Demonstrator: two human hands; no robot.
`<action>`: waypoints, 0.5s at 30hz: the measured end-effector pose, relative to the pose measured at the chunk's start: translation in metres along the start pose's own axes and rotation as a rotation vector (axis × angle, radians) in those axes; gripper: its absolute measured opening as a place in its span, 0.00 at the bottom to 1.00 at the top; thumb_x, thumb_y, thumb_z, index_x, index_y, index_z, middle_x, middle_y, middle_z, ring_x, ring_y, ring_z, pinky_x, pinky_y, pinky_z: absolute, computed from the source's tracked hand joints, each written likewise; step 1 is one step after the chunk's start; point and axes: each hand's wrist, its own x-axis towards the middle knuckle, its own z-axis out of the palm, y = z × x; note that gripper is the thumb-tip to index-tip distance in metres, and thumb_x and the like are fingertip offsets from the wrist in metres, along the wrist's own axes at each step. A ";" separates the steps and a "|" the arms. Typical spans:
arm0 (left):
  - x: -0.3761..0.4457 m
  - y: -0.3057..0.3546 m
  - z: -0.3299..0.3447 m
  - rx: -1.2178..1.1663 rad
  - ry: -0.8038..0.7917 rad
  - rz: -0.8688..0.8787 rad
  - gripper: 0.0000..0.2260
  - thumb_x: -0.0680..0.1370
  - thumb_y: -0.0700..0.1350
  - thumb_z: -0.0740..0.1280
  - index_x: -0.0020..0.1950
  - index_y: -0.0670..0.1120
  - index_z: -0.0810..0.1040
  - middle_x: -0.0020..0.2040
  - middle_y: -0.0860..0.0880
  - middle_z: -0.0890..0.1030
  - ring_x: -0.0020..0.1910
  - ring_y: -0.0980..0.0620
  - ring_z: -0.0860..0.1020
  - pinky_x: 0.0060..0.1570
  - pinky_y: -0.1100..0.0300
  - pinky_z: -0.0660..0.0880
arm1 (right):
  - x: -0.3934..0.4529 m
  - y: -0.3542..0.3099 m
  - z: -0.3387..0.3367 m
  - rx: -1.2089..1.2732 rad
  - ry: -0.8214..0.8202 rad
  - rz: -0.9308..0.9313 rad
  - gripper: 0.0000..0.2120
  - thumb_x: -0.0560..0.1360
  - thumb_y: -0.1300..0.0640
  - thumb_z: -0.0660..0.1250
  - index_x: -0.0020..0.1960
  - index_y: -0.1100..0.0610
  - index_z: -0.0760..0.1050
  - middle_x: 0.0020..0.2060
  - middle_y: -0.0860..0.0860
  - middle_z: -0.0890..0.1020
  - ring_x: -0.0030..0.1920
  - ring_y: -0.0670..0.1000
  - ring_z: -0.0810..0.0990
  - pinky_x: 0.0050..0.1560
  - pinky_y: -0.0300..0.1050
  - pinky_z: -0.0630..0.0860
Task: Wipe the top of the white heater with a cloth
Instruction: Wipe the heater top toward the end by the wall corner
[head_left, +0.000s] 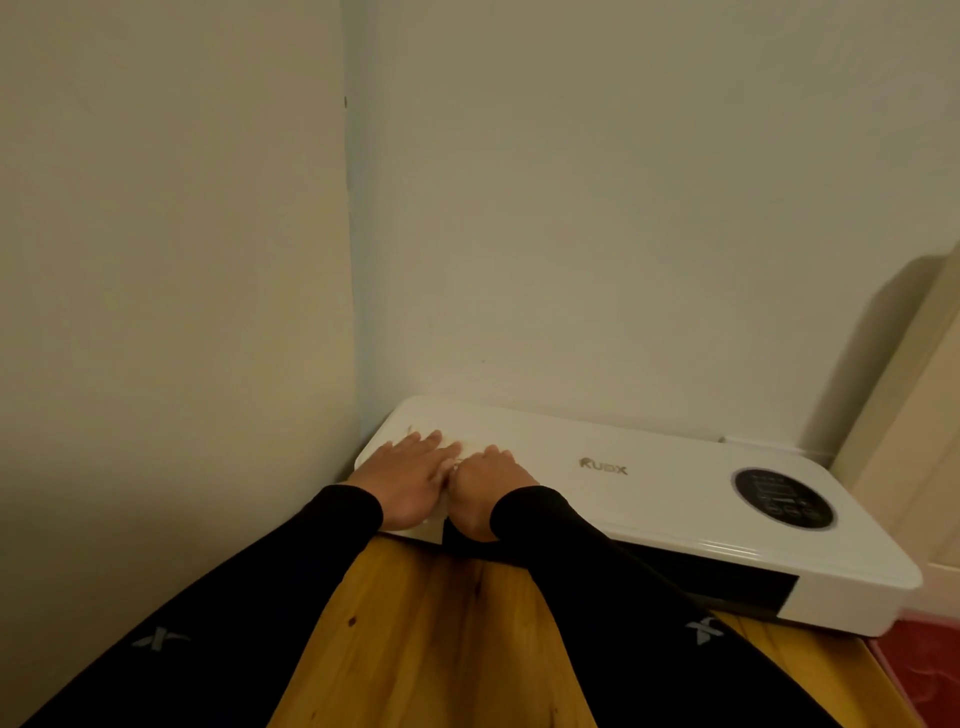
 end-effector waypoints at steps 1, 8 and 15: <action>0.003 0.000 0.001 0.004 0.002 -0.005 0.23 0.83 0.56 0.42 0.79 0.58 0.50 0.81 0.51 0.49 0.79 0.49 0.46 0.76 0.48 0.45 | 0.003 0.001 0.002 0.000 0.010 0.012 0.26 0.80 0.56 0.53 0.77 0.62 0.63 0.73 0.66 0.67 0.74 0.68 0.61 0.76 0.60 0.57; 0.031 0.006 0.000 0.074 -0.050 -0.055 0.24 0.83 0.54 0.44 0.79 0.56 0.45 0.81 0.48 0.44 0.79 0.45 0.44 0.75 0.45 0.44 | 0.036 0.013 0.007 -0.021 -0.010 0.053 0.30 0.81 0.53 0.55 0.81 0.61 0.53 0.78 0.67 0.55 0.79 0.68 0.50 0.78 0.62 0.53; 0.062 0.010 -0.005 0.069 -0.077 -0.099 0.27 0.82 0.50 0.50 0.80 0.55 0.43 0.81 0.47 0.42 0.79 0.44 0.42 0.75 0.44 0.42 | 0.066 0.029 0.005 -0.007 0.001 0.053 0.32 0.81 0.53 0.53 0.82 0.61 0.49 0.79 0.66 0.53 0.79 0.67 0.50 0.78 0.61 0.53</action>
